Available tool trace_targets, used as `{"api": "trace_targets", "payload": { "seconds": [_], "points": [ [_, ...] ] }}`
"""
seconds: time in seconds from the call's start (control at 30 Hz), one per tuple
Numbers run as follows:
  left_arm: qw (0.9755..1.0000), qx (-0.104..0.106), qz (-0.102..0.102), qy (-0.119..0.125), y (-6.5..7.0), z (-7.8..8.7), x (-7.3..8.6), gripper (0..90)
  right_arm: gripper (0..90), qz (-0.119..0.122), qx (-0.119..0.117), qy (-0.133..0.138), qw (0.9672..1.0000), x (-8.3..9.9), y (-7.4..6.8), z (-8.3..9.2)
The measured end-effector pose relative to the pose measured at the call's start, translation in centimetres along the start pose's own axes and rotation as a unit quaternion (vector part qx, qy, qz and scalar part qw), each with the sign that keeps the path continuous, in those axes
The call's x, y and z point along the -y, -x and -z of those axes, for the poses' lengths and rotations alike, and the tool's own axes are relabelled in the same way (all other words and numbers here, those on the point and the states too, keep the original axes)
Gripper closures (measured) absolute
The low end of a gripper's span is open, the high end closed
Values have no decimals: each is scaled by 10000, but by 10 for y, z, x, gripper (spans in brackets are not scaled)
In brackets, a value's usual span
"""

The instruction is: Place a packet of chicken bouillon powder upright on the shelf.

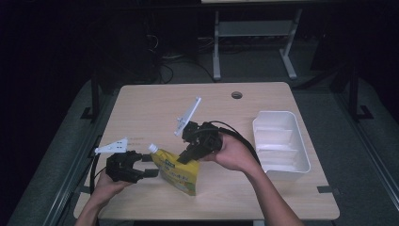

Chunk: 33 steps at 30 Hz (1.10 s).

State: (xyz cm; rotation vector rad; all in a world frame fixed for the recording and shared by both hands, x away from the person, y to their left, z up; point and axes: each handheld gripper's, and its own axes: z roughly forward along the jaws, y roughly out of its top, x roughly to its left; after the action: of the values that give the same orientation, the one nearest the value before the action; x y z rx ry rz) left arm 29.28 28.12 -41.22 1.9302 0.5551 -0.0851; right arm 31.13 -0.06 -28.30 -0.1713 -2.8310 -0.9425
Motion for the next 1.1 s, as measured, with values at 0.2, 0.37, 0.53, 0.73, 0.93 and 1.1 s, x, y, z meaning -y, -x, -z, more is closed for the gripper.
{"api": "trace_targets", "payload": {
  "seconds": [0.2,0.37,0.53,0.73,0.93,1.1],
  "points": [
    [9997,-192,-71,141,-2,6,8,618,899,-116,205,-10,9997,3,6,3],
    [9997,-165,-190,68,1,8,9,760,899,-222,402,-6,9989,6,11,5],
    [9996,85,-257,11,2,6,9,870,900,-197,503,-36,9985,6,11,6],
    [9989,404,-221,42,5,3,7,771,900,-111,517,57,9986,4,9,6],
    [9989,262,-368,-84,9,-1,5,847,896,-43,506,79,9987,-1,7,2],
    [9988,161,-453,-136,11,0,5,895,715,-241,541,331,9977,6,12,2]
  ]
}}
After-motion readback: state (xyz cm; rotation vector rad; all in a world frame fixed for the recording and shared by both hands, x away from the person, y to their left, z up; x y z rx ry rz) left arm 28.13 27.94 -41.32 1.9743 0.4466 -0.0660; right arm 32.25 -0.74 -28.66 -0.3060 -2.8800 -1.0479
